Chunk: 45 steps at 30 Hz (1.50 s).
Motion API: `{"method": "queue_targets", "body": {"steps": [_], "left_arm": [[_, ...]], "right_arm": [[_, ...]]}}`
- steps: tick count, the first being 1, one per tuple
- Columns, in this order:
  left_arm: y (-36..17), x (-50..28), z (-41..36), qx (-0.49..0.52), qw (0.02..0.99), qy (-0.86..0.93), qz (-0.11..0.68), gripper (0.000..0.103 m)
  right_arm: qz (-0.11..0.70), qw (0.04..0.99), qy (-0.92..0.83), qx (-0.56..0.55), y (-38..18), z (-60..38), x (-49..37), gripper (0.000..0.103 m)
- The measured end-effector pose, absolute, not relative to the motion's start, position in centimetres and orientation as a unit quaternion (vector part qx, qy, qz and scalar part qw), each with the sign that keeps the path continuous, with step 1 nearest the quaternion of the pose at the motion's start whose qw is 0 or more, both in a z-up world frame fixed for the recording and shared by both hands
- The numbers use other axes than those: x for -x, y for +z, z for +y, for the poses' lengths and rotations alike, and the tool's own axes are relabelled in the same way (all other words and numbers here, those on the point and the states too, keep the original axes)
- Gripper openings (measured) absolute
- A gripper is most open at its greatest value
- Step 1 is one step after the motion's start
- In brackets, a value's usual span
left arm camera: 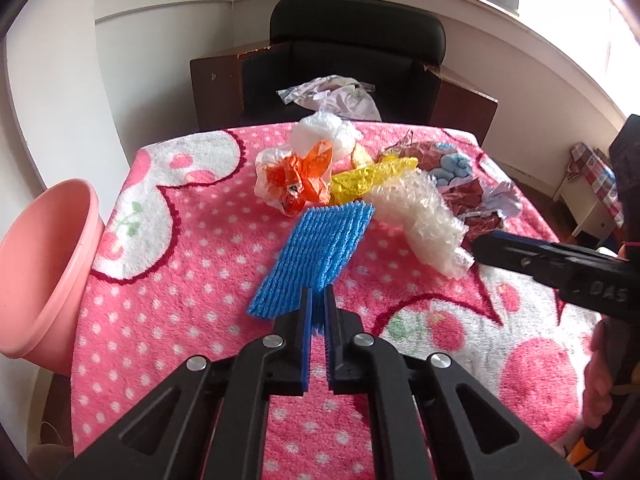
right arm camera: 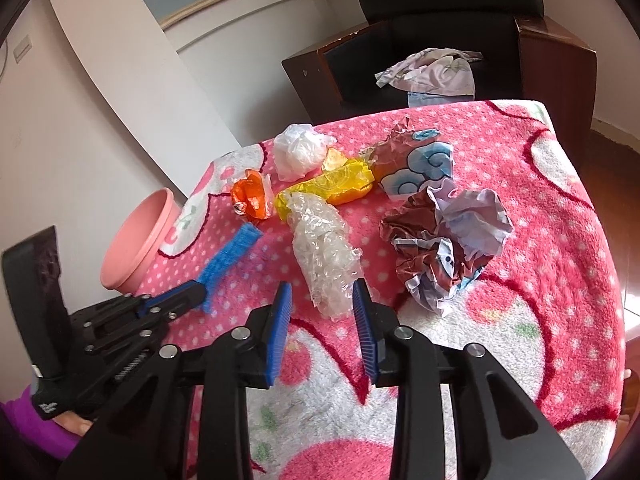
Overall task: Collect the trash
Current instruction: 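Grasp the blue foam net with the left tool while the right tool grasps bubble wrap, then carry the blue net and bubble wrap over the pink bucket and open both tools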
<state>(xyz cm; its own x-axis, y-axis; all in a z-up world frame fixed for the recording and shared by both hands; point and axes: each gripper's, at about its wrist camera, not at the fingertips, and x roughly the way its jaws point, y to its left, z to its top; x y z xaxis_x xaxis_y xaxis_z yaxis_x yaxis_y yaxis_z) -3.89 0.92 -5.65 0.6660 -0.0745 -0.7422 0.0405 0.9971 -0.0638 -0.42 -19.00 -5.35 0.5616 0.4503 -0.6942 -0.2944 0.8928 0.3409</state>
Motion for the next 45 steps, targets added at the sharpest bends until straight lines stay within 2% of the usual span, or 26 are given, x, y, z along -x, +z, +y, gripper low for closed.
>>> {"method": "queue_targets", "body": {"steps": [20, 21, 22, 27, 45], "left_arm": [[-3.5, 5.4, 3.4, 0.069, 0.923, -0.023, 0.378, 0.004], [-3.4, 5.4, 3.5, 0.070, 0.923, -0.022, 0.378, 0.004], [-3.4, 5.5, 3.6, 0.072, 0.923, -0.022, 0.377, 0.004], [-3.1, 5.8, 4.1, 0.078, 0.926, -0.018, 0.369, 0.004], [-1.8, 7.8, 10.4, 0.130, 0.934, 0.048, 0.330, 0.004]], "right_arm": [[0.443, 0.873, 0.197, -0.044, -7.5, -17.5, -1.5, 0.032], [0.443, 0.873, 0.198, -0.045, -7.5, -17.5, -1.5, 0.032], [0.443, 0.873, 0.199, -0.044, -7.5, -17.5, -1.4, 0.027], [0.427, 0.879, 0.207, -0.037, -6.8, -17.3, -0.6, 0.020], [0.394, 0.874, 0.285, -0.014, -2.5, -10.3, -0.4, 0.020]]}}
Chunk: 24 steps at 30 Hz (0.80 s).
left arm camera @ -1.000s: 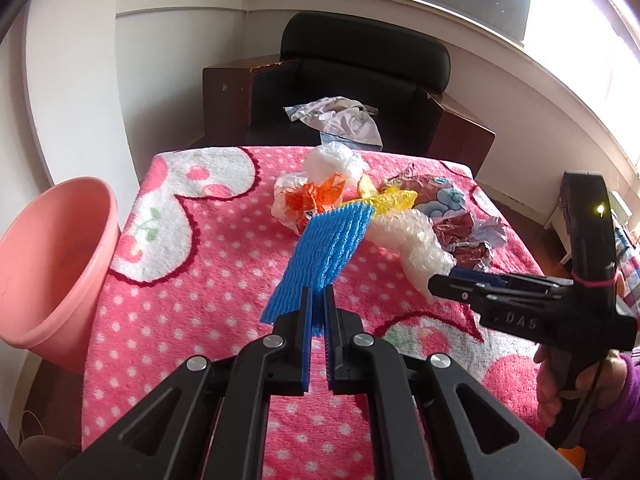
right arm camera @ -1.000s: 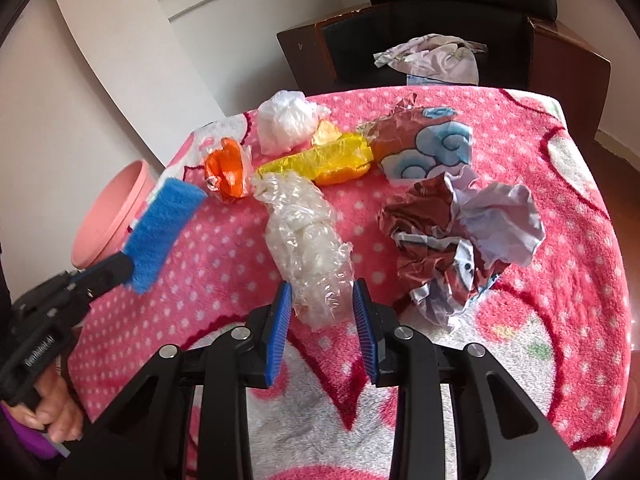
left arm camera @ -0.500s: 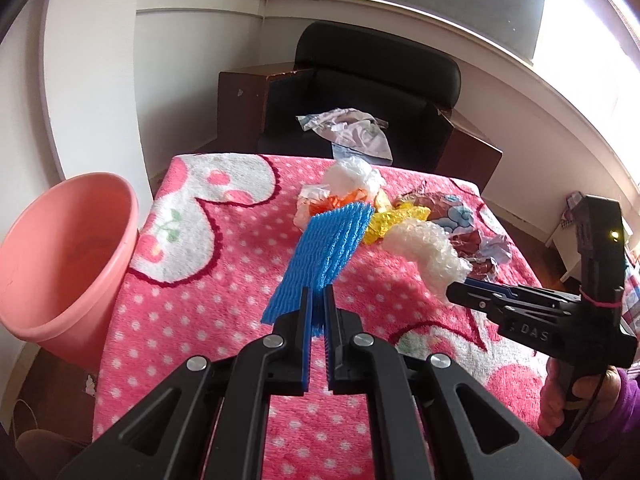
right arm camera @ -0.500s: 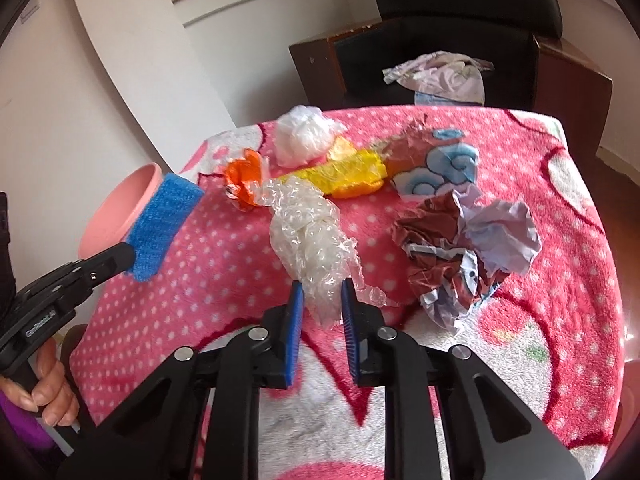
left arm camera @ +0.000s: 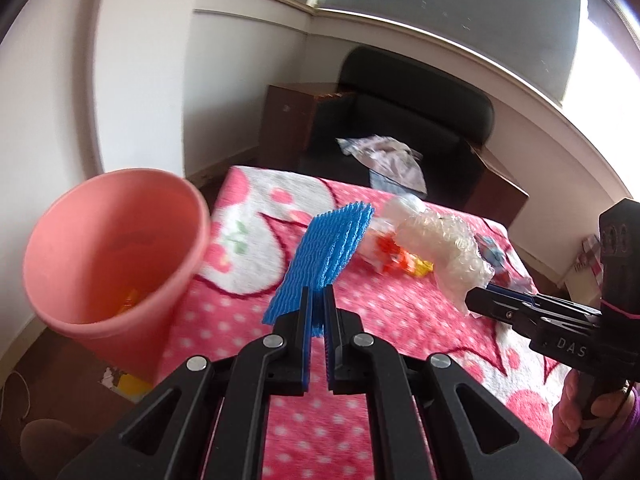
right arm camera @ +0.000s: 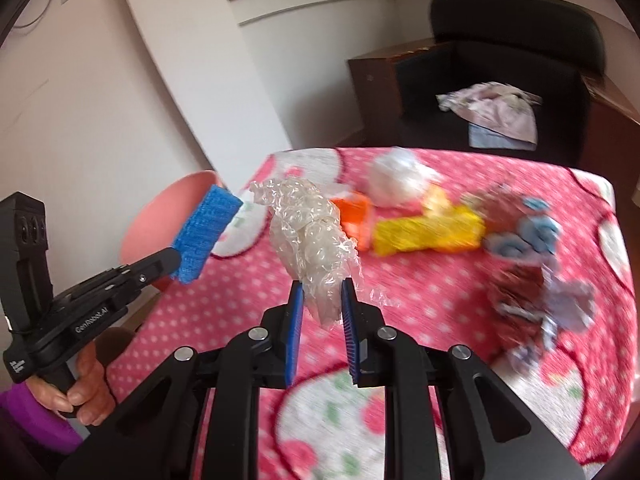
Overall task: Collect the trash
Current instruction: 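Carry the blue net and bubble wrap over the pink bucket and open both tools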
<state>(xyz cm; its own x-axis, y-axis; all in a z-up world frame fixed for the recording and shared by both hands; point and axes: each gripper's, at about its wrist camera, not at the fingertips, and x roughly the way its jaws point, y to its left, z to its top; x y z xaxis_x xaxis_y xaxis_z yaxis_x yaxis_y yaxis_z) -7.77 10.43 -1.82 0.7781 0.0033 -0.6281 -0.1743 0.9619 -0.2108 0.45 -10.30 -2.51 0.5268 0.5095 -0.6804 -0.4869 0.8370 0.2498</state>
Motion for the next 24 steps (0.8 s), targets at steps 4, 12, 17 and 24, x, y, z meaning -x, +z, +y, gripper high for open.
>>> {"method": "queue_targets", "body": {"steps": [4, 12, 17, 24], "left_arm": [[-1.1, 8.9, 12.8, 0.139, 0.937, 0.076, 0.311, 0.004], [0.0, 11.1, 18.1, 0.151, 0.938, 0.146, 0.276, 0.004], [-0.6, 11.9, 21.2, 0.177, 0.930, 0.172, 0.272, 0.004], [-1.7, 12.5, 24.3, 0.197, 0.921, 0.190, 0.277, 0.004]], "right_arm": [[0.395, 0.864, 0.312, -0.007, -2.0, -6.9, -0.9, 0.020], [0.397, 0.844, 0.361, 0.022, -0.8, 0.7, -1.6, 0.020], [0.410, 0.830, 0.378, 0.027, -0.9, 4.6, -2.5, 0.020], [0.435, 0.809, 0.396, 0.021, -2.1, 9.7, -3.4, 0.020]]}}
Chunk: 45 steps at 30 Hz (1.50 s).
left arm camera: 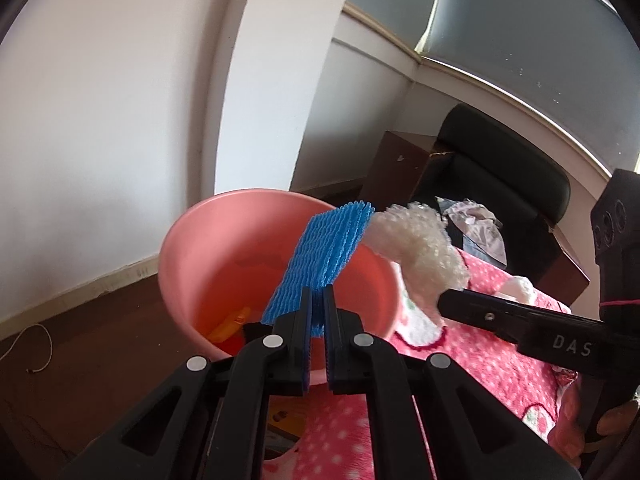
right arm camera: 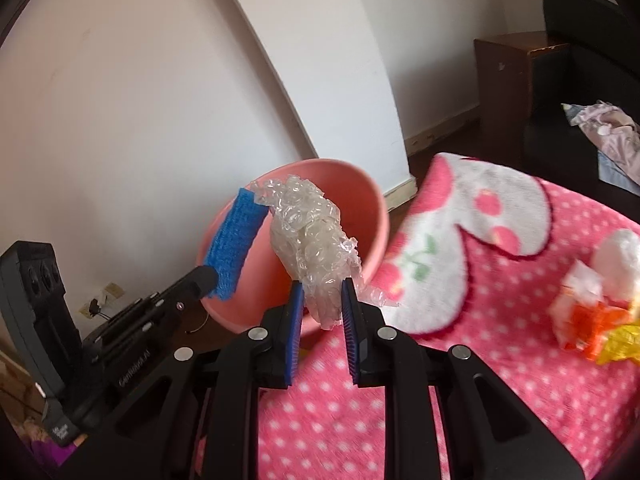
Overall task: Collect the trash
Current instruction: 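Carry the blue net and bubble wrap over the pink bucket and open both tools, then move both open tools back over the trash on the table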
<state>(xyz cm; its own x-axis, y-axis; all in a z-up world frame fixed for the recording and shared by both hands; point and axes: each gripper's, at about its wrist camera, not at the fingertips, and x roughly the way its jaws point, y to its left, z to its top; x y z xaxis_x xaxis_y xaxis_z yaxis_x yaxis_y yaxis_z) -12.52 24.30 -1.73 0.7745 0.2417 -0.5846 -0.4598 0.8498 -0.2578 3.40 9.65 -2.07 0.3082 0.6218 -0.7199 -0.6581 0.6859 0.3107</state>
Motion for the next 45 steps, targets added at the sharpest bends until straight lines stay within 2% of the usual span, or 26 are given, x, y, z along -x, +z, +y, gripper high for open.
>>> {"method": "queue_targets", "body": {"steps": [14, 21, 26, 31, 45], "left_arm": [[-3.7, 13.1, 26.6, 0.228, 0.907, 0.201, 0.290, 0.006], [-3.7, 13.4, 26.4, 0.230, 0.907, 0.206, 0.286, 0.022], [-3.6, 13.6, 26.2, 0.231, 0.907, 0.206, 0.285, 0.024], [-3.2, 13.4, 25.4, 0.225, 0.909, 0.202, 0.286, 0.032], [-2.5, 11.5, 20.3, 0.193, 0.917, 0.166, 0.306, 0.039]], "right_arm": [[0.469, 0.792, 0.392, 0.011, -4.1, 12.6, -4.2, 0.022], [0.466, 0.793, 0.393, 0.010, -4.3, 12.8, -4.5, 0.027], [0.460, 0.797, 0.392, 0.011, -4.2, 12.6, -4.0, 0.027], [0.446, 0.807, 0.388, 0.011, -3.6, 11.1, -3.1, 0.027], [0.375, 0.865, 0.332, 0.031, -1.6, 2.9, 0.5, 0.027]]}}
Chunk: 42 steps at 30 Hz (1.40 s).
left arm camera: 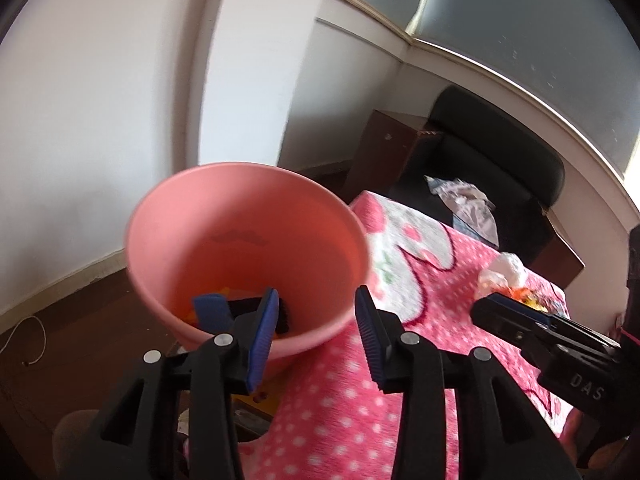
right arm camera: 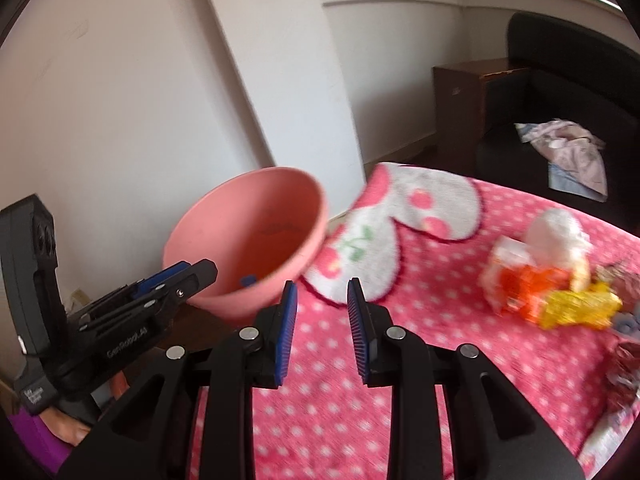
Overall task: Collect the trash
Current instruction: 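Move both open tools back over the trash on the table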
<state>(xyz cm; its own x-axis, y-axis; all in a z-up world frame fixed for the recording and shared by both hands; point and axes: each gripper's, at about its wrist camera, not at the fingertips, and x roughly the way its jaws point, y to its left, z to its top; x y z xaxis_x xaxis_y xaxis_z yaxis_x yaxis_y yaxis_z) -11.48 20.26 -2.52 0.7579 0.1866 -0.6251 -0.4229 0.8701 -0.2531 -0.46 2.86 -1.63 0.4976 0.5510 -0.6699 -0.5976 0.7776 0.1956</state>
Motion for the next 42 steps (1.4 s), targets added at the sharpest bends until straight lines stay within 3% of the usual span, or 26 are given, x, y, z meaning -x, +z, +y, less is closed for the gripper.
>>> {"method": "queue_targets", "body": {"steps": [20, 42], "left_arm": [[-4.2, 5.4, 8.9, 0.118, 0.920, 0.110, 0.356, 0.040], [-5.0, 3.8, 5.3, 0.068, 0.923, 0.105, 0.363, 0.040]], "right_arm": [[0.366, 0.909, 0.200, -0.013, -3.2, -12.3, 1.5, 0.027], [0.326, 0.919, 0.217, -0.034, -4.0, -15.9, 2.1, 0.027]]}}
